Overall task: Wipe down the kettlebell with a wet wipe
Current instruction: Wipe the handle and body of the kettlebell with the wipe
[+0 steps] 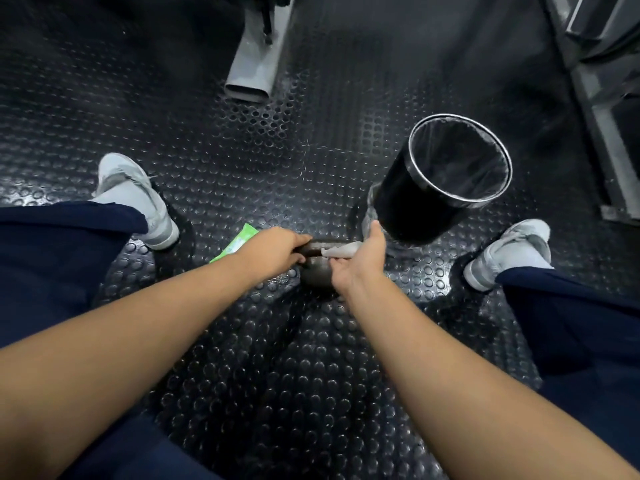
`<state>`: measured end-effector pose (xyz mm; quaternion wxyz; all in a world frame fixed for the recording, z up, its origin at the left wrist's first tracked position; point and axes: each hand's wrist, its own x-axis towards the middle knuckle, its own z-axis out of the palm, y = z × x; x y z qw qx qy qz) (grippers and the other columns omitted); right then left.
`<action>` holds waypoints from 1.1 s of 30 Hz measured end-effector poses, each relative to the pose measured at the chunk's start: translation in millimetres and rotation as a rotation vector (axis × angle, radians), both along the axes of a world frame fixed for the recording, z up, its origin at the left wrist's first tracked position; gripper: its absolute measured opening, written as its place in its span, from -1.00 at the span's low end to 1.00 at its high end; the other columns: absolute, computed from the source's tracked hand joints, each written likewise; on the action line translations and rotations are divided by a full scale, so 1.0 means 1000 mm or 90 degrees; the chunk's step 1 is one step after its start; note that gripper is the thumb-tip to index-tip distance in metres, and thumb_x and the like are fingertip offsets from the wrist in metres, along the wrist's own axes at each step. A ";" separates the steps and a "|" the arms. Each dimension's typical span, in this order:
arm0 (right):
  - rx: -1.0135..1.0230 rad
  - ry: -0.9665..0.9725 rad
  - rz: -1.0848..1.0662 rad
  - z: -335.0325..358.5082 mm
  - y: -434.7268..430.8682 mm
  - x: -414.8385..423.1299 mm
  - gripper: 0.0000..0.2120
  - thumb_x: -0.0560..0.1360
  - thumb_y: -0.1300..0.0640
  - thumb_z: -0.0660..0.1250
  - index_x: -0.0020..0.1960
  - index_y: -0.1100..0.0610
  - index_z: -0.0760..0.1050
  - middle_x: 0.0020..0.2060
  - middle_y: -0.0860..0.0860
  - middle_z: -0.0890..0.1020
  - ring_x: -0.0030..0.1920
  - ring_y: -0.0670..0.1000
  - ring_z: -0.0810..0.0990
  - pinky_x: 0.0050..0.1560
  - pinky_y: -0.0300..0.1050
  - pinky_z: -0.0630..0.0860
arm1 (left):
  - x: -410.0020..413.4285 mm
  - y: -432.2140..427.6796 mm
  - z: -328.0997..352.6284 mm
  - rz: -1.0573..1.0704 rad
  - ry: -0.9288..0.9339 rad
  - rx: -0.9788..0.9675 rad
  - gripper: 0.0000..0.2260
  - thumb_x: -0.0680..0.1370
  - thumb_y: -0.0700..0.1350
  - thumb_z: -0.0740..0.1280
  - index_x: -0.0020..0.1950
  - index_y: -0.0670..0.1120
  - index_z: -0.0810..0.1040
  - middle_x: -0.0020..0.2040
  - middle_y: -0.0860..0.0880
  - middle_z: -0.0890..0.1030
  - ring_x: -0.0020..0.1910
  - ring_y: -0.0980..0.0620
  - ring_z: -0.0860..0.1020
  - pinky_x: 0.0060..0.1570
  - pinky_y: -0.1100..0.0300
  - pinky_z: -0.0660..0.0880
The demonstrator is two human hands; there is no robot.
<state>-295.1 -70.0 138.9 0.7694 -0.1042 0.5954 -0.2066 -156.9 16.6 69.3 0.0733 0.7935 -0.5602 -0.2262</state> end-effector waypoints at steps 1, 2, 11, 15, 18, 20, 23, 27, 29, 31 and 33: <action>-0.001 -0.005 -0.004 -0.002 0.000 0.001 -0.31 0.57 -0.32 0.30 0.34 0.27 0.42 -0.23 0.40 0.64 0.33 0.29 0.55 0.47 0.11 0.40 | 0.000 0.000 0.000 0.000 0.001 0.004 -0.55 0.61 0.00 0.39 0.50 0.07 0.46 0.26 -0.03 0.66 0.19 -0.10 0.63 0.15 0.04 0.57; 0.003 -0.013 -0.001 -0.004 0.001 0.004 -0.22 0.53 -0.33 0.34 0.49 0.24 0.34 -0.02 0.41 0.65 0.37 0.28 0.52 0.50 0.11 0.38 | 0.000 0.000 0.000 -0.001 0.000 0.007 -0.56 0.61 -0.01 0.39 0.49 0.07 0.47 0.23 -0.03 0.68 0.16 -0.10 0.64 0.12 0.03 0.58; 0.006 -0.043 -0.033 -0.017 -0.004 -0.003 -0.26 0.58 -0.33 0.28 0.32 0.36 0.42 -0.14 0.46 0.59 0.47 0.32 0.42 0.56 0.17 0.29 | -0.001 0.001 0.003 -0.009 -0.013 0.013 -0.58 0.61 0.01 0.39 0.48 0.07 0.48 0.18 -0.03 0.70 0.11 -0.08 0.65 0.09 0.01 0.60; -0.003 -0.075 0.022 -0.020 0.008 0.004 -0.11 0.51 -0.36 0.35 0.54 0.29 0.26 0.09 0.40 0.64 0.38 0.26 0.53 0.55 0.13 0.32 | 0.001 0.001 0.002 -0.008 -0.013 0.014 -0.57 0.60 -0.04 0.39 0.48 0.07 0.48 0.16 -0.03 0.71 0.02 -0.08 0.67 0.04 0.01 0.61; -0.004 -0.131 0.066 -0.029 0.014 0.001 -0.08 0.56 -0.33 0.31 0.62 0.28 0.09 -0.09 0.42 0.66 0.26 0.31 0.62 0.51 0.20 0.37 | -0.001 0.000 0.003 -0.018 -0.019 0.003 -0.56 0.58 -0.12 0.39 0.46 0.07 0.50 0.17 -0.04 0.70 0.12 -0.10 0.66 0.08 0.00 0.61; 0.006 -0.111 0.034 -0.022 0.004 -0.006 -0.09 0.62 -0.29 0.25 0.54 0.46 0.09 -0.08 0.60 0.55 0.32 0.39 0.53 0.54 0.22 0.31 | 0.000 0.001 0.003 -0.010 -0.014 0.011 -0.59 0.60 -0.05 0.39 0.46 0.07 0.50 0.17 -0.03 0.70 0.11 -0.09 0.66 0.10 0.00 0.60; 0.002 -0.061 -0.034 -0.013 -0.016 -0.011 -0.14 0.62 -0.31 0.22 0.45 0.48 0.22 -0.31 0.57 0.56 0.47 0.40 0.37 0.59 0.18 0.21 | 0.000 0.001 0.000 -0.010 -0.006 0.015 -0.62 0.62 0.01 0.38 0.44 0.10 0.49 0.13 -0.01 0.71 0.03 -0.04 0.65 0.05 0.01 0.61; -0.002 -0.047 -0.002 -0.011 -0.004 0.004 -0.32 0.59 -0.33 0.27 0.39 0.24 0.40 -0.41 0.31 0.58 0.48 0.31 0.41 0.59 0.16 0.20 | 0.001 0.000 -0.001 -0.007 -0.014 0.007 -0.55 0.61 0.00 0.39 0.50 0.06 0.46 0.24 -0.03 0.67 0.15 -0.07 0.64 0.12 0.02 0.58; 0.014 -0.103 0.044 -0.016 0.007 0.011 -0.28 0.57 -0.34 0.28 0.26 0.34 0.45 -0.38 0.24 0.54 0.36 0.28 0.56 0.56 0.14 0.29 | 0.000 0.000 -0.001 -0.012 -0.009 -0.001 -0.59 0.60 -0.05 0.38 0.46 0.07 0.50 0.21 -0.03 0.69 0.12 -0.07 0.65 0.08 0.03 0.59; 0.026 -0.131 0.082 -0.018 0.010 0.009 -0.23 0.56 -0.36 0.28 0.23 0.39 0.42 -0.39 0.25 0.55 0.22 0.23 0.64 0.53 0.20 0.33 | 0.000 0.001 -0.001 -0.012 -0.003 -0.013 -0.60 0.59 -0.08 0.37 0.44 0.10 0.52 0.19 -0.02 0.70 0.13 -0.06 0.65 0.06 0.03 0.60; 0.024 -0.128 0.056 -0.020 -0.002 0.001 -0.23 0.56 -0.35 0.29 0.24 0.40 0.35 -0.22 0.38 0.60 0.16 0.30 0.64 0.51 0.28 0.33 | 0.000 0.002 0.000 -0.012 -0.008 -0.013 -0.59 0.59 -0.06 0.39 0.44 0.07 0.51 0.19 -0.03 0.69 0.16 -0.08 0.64 0.10 0.02 0.58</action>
